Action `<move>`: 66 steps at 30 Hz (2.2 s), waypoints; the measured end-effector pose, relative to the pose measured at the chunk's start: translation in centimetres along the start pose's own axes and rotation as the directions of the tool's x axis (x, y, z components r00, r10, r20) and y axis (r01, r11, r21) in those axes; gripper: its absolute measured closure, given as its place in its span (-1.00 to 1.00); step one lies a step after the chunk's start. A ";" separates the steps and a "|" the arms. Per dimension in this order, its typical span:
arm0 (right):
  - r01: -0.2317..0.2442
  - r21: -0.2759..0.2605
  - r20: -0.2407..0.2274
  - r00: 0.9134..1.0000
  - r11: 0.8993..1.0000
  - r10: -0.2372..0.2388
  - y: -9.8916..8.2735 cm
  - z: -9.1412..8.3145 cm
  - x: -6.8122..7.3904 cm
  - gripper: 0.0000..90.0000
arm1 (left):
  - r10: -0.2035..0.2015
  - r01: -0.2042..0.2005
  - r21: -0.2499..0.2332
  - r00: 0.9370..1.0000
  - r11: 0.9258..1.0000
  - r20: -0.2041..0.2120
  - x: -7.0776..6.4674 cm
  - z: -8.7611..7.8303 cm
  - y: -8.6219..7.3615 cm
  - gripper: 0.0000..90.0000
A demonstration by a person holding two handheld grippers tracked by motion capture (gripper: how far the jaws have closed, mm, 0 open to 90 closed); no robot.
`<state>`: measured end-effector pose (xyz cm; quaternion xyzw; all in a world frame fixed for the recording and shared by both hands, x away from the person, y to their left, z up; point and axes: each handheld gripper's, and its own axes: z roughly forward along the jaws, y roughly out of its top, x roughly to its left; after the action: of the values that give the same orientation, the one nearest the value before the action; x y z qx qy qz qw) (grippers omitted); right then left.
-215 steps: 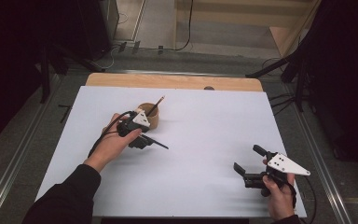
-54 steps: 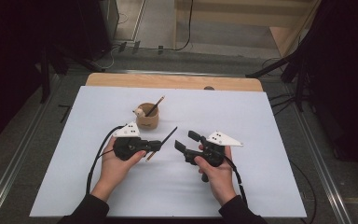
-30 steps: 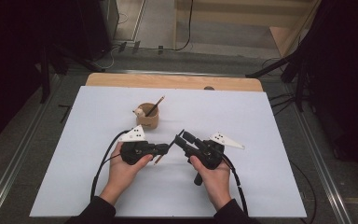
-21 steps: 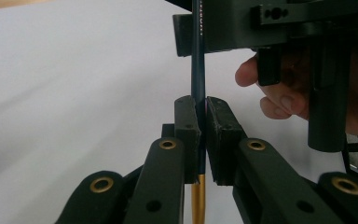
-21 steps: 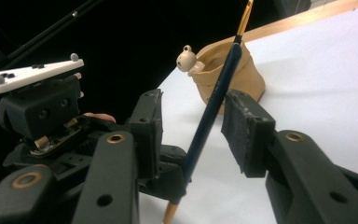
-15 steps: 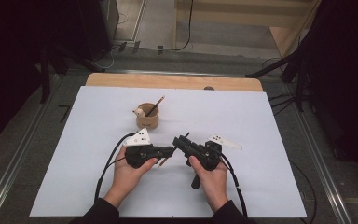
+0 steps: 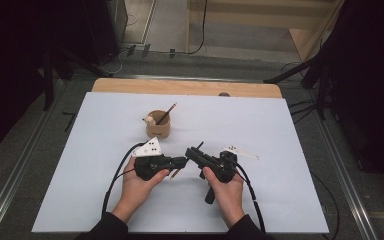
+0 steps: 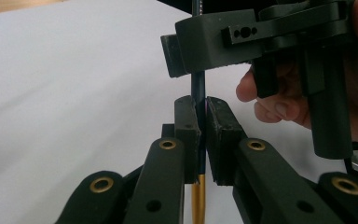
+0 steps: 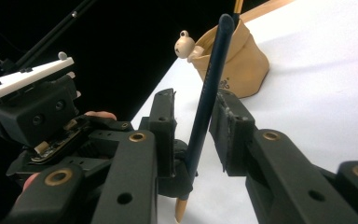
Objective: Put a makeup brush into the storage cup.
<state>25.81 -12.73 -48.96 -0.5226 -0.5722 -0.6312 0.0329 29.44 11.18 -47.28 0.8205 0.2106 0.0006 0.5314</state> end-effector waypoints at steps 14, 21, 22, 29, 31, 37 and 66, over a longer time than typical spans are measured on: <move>0.002 0.000 -0.004 1.000 1.000 -0.002 0.1 -0.2 0.0 0.90 | 0.006 -0.006 -0.001 1.000 1.000 0.013 -0.2 0.2 0.0 0.87; 0.068 -0.005 0.011 0.998 0.998 -0.068 0.3 -0.4 0.3 0.90 | -0.015 0.015 0.001 1.000 1.000 0.021 -0.1 0.4 -0.1 0.76; 0.075 -0.008 0.015 0.997 0.997 -0.075 0.4 -0.5 0.3 0.90 | -0.014 0.014 0.003 1.000 1.000 0.019 -0.2 0.5 -0.1 0.72; 0.132 -0.020 0.050 0.990 0.991 -0.131 0.7 -0.8 0.7 0.90 | 0.019 -0.018 0.082 1.000 0.996 -0.009 -0.7 1.4 -0.1 0.61; 0.149 -0.024 0.054 0.988 0.989 -0.147 0.8 -0.9 0.8 0.90 | 0.038 -0.034 0.111 0.999 0.993 -0.032 -1.0 1.8 -0.2 0.60; 0.180 -0.025 0.060 0.982 0.983 -0.178 0.9 -1.0 1.3 0.90 | 0.067 -0.062 0.118 0.997 0.991 -0.041 -1.3 1.9 -0.1 0.87; 0.232 -0.013 0.089 0.969 0.973 -0.230 -0.2 -0.3 1.5 0.87 | 0.019 -0.019 0.030 1.000 0.999 -0.022 -1.2 1.2 0.1 0.69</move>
<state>24.85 -12.02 -47.99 -0.4796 -0.6227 -0.6142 -0.0716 28.65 9.68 -47.41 0.8303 0.2085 0.0115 0.5167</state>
